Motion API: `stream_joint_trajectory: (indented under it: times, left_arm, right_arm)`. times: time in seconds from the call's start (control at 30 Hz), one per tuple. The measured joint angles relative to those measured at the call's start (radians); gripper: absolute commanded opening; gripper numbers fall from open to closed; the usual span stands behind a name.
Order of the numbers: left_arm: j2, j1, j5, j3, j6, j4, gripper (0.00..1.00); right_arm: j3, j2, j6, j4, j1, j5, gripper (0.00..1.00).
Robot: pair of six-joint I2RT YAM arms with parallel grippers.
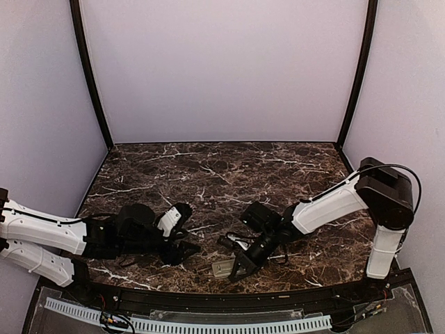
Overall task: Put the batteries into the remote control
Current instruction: Adjust the battery cover on the remote control.
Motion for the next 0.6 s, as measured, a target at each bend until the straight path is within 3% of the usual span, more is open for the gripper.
stream_joint_trajectory:
  times: [0.27,0.47,0.6]
  left_arm:
    - [0.019,0.000,0.007,0.000,0.015,0.000,0.64]
    - [0.140,-0.001,0.042,0.051,0.071,-0.009,0.67]
    - [0.264,-0.020,0.064,0.139,0.127,-0.011,0.67]
  right_arm:
    - [0.044,-0.064,-0.015,-0.074,-0.020,0.038,0.00]
    - [0.104,-0.176,-0.025,-0.126,-0.046,0.088,0.00]
    - [0.100,-0.223,-0.006,-0.159,-0.073,0.169,0.15]
